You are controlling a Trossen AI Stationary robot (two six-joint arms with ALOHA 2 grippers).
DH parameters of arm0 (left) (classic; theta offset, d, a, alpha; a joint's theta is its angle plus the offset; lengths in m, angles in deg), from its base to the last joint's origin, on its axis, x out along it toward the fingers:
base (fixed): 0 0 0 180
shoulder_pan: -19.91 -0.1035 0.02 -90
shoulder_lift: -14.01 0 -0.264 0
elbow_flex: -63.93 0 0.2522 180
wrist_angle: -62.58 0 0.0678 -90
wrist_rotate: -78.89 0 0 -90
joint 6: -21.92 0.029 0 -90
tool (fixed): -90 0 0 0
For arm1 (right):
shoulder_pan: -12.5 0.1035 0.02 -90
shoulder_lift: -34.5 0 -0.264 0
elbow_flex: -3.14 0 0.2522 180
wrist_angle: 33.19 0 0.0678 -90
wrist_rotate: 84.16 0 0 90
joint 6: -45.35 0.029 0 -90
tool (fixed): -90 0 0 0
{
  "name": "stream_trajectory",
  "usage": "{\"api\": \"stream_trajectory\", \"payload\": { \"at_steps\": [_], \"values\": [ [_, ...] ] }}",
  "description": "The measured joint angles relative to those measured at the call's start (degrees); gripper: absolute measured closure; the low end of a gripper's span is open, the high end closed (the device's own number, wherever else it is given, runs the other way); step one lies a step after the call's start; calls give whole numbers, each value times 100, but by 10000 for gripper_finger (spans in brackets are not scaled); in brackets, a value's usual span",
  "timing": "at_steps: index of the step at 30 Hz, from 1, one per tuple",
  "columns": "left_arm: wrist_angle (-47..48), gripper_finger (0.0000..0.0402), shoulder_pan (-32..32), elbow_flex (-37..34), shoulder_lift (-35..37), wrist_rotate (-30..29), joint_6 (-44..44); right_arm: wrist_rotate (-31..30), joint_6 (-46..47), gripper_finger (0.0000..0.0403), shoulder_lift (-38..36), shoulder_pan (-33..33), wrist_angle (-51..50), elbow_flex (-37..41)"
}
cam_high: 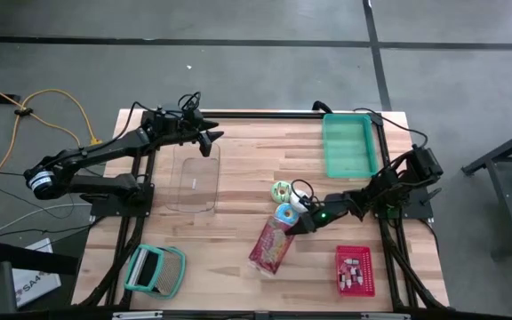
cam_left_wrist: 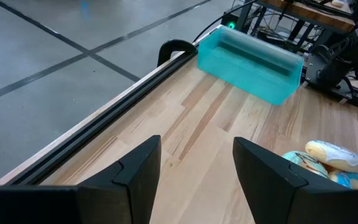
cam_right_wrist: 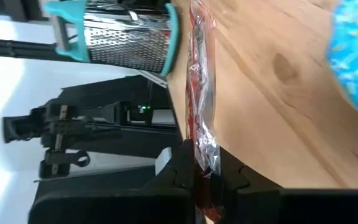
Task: Pick & Place Food Item
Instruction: Put the red popcorn bag into the green bin
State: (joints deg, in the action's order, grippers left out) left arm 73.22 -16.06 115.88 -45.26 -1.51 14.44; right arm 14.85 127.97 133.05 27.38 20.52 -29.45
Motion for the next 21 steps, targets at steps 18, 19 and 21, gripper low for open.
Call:
{"api": "stream_trajectory", "payload": {
  "at_steps": [18, 19, 21],
  "values": [
    [-1, 207, -1, 0, 0, -1, 17, 167, -1369, 393, -2095, -538, -2150, -188],
    [-1, 207, 0, 0, 0, -1, 17, 162, -1499, 393, -2326, -603, -2509, -236],
    [-1, 207, 0, 0, 0, -1, 17, 109, -1720, 393, -2777, -737, -3215, -313]
  ]
}}
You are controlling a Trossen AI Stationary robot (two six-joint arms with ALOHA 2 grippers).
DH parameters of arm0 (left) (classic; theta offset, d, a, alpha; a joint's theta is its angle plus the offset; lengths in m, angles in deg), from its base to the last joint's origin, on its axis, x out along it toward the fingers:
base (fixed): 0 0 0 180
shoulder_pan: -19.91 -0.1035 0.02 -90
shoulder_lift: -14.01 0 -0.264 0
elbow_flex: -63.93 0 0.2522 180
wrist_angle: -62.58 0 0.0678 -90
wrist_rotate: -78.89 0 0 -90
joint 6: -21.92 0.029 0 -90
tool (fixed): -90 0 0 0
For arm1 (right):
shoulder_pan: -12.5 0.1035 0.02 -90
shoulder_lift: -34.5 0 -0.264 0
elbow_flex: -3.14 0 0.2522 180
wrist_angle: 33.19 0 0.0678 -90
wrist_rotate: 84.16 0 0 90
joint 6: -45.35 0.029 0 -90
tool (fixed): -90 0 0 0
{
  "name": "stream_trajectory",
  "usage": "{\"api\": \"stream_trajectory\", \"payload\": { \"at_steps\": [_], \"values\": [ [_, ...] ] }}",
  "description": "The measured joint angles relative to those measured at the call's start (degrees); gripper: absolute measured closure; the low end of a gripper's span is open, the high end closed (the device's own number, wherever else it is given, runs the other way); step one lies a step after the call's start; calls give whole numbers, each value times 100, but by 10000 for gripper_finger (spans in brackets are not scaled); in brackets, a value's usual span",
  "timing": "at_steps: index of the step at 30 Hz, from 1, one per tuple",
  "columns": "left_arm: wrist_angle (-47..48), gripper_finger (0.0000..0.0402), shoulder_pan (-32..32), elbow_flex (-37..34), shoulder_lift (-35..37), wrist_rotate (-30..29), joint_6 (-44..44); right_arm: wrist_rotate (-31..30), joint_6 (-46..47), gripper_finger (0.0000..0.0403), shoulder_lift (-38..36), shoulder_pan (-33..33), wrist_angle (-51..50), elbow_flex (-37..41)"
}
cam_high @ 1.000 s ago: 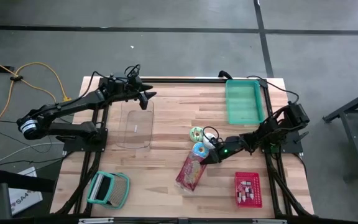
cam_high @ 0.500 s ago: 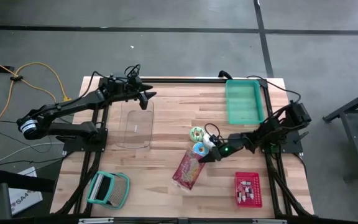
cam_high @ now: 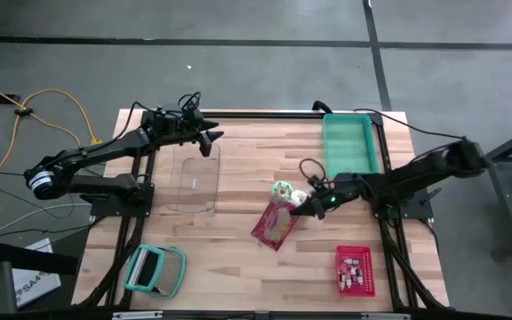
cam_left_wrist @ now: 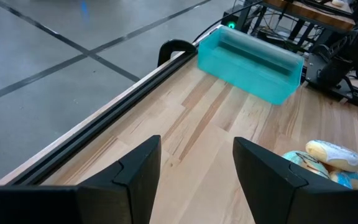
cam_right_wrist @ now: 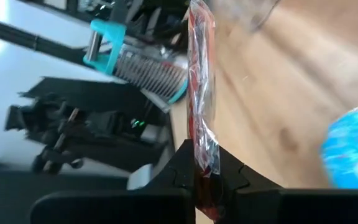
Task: Pick & Place Food Item
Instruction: Put the red popcorn bag into the green bin
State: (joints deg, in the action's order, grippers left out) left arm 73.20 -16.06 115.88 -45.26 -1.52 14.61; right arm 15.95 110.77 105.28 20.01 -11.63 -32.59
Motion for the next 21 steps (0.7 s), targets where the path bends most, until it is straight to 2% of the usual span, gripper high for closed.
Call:
{"api": "stream_trajectory", "payload": {
  "at_steps": [4, 9, 17, 21],
  "values": [
    [-4, 207, -2, 2, 0, 0, 0, -261, -400, 393, -731, -227, -1132, -138],
    [-4, 207, 1, 0, 0, 2, -2, -584, -723, 393, -1405, -504, -1979, -176],
    [-13, 207, 1, 0, 0, 2, -7, -651, -1171, 394, -2179, -1052, -2436, -176],
    [-13, 207, 0, 0, 0, 1, -23, -870, -1463, 394, -2585, -1425, -2897, -174]
  ]
}}
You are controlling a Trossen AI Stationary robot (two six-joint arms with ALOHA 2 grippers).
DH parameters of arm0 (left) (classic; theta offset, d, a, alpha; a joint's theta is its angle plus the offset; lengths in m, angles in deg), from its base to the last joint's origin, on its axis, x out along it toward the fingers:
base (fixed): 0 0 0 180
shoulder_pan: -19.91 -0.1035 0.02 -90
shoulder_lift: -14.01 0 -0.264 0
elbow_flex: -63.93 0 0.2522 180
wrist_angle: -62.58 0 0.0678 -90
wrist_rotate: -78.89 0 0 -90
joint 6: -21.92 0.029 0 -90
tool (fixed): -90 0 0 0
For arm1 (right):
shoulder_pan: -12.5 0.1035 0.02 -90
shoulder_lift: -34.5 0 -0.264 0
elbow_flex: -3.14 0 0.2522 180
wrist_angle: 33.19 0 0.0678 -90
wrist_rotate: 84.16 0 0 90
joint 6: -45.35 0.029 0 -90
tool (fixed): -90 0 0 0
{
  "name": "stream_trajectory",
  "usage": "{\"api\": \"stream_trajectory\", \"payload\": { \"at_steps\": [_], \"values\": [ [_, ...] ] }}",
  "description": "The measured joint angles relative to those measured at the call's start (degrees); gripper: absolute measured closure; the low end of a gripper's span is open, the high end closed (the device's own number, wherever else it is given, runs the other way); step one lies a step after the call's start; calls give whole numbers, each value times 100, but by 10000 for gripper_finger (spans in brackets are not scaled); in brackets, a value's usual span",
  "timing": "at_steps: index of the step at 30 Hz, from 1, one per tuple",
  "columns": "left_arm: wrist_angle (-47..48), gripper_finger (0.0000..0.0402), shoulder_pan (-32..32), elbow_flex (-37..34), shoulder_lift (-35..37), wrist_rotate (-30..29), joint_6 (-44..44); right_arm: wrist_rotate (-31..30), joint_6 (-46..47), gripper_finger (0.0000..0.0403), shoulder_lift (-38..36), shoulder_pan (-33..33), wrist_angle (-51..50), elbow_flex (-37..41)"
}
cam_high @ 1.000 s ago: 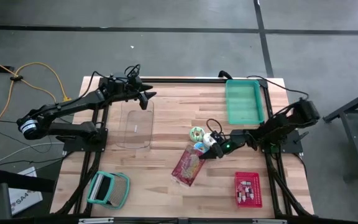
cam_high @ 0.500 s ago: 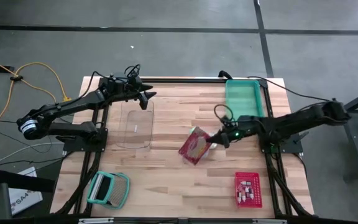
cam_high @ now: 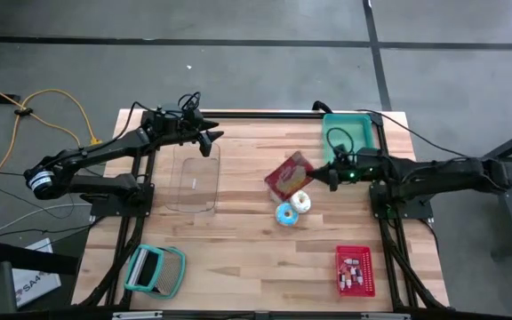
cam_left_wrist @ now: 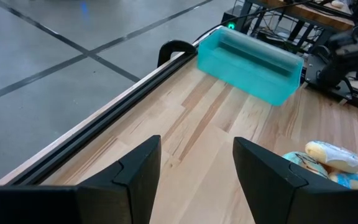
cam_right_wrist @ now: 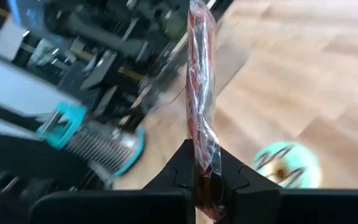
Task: Pick & Place Food Item
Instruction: Put the red popcorn bag into the green bin
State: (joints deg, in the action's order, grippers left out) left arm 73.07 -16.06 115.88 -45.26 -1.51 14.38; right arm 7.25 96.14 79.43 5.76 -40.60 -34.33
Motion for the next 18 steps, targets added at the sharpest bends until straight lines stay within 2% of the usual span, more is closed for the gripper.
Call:
{"api": "stream_trajectory", "payload": {
  "at_steps": [12, 18],
  "values": [
    [-2, 207, 1, 0, 0, 1, 3, -149, -1192, 394, -835, -989, -589, 0],
    [-2, 207, 0, 1, 0, 0, 3, -293, -1900, 394, -1142, -1202, -1447, -304]
  ]
}}
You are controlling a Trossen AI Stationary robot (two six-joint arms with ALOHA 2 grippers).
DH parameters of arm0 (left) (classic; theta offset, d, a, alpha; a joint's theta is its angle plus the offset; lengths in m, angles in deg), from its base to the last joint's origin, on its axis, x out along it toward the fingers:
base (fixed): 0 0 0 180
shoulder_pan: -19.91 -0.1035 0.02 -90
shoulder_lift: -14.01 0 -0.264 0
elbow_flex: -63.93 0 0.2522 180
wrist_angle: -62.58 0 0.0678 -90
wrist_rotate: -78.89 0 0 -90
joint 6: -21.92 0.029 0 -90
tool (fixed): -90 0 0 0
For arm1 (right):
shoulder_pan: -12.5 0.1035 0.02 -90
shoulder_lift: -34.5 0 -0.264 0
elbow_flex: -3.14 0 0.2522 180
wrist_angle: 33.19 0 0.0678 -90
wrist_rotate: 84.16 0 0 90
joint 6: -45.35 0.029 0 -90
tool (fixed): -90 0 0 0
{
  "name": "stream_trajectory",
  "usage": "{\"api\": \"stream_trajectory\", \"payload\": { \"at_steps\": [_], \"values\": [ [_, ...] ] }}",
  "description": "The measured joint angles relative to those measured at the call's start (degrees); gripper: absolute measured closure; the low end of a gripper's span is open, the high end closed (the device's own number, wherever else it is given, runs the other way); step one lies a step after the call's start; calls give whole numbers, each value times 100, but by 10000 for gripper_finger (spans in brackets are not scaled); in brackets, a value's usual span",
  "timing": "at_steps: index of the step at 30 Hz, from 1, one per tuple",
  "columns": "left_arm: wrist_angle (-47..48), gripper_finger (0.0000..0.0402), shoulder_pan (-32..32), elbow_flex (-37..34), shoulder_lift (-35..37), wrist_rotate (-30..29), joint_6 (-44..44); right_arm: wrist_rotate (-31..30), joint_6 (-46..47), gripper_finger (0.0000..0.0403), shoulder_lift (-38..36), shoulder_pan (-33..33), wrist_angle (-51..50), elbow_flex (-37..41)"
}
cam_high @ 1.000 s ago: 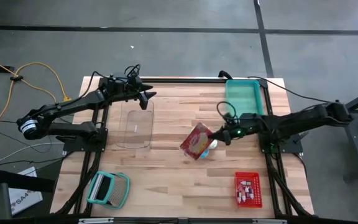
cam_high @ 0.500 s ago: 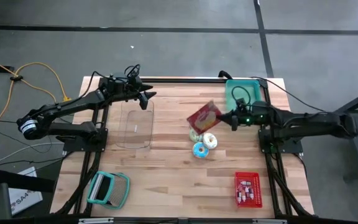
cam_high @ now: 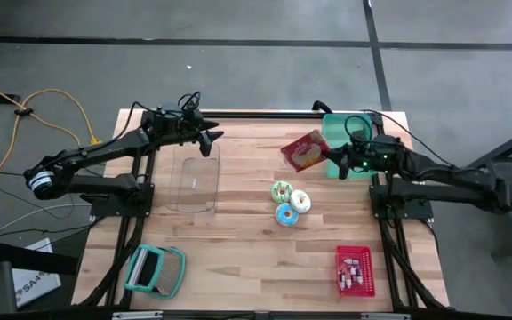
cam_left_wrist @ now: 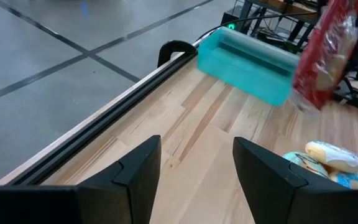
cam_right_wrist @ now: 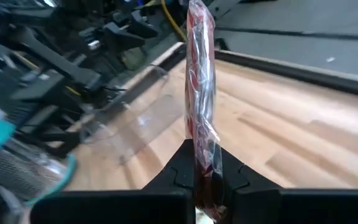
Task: Pick & Place Food Item
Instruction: Put the red popcorn bag into the green bin
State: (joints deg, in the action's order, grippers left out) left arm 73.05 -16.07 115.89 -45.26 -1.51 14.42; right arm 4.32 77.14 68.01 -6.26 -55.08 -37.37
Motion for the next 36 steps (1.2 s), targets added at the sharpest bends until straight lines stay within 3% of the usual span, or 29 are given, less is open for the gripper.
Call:
{"api": "stream_trajectory", "payload": {
  "at_steps": [10, 17, 28, 36],
  "values": [
    [0, 207, 1, -1, 0, -1, 4, -1007, -891, 394, 11, -2, -2498, -1606],
    [-2, 207, 1, 0, 0, 1, 8, -1476, -1061, 394, 256, 0, -3451, -2192],
    [-2, 207, -1, -1, 0, 1, 20, -3094, -231, 394, 410, -2, -4572, -2368],
    [-2, 207, -1, -1, 0, -1, 15, -3681, 716, 394, 971, -4, -5471, -2367]
  ]
}}
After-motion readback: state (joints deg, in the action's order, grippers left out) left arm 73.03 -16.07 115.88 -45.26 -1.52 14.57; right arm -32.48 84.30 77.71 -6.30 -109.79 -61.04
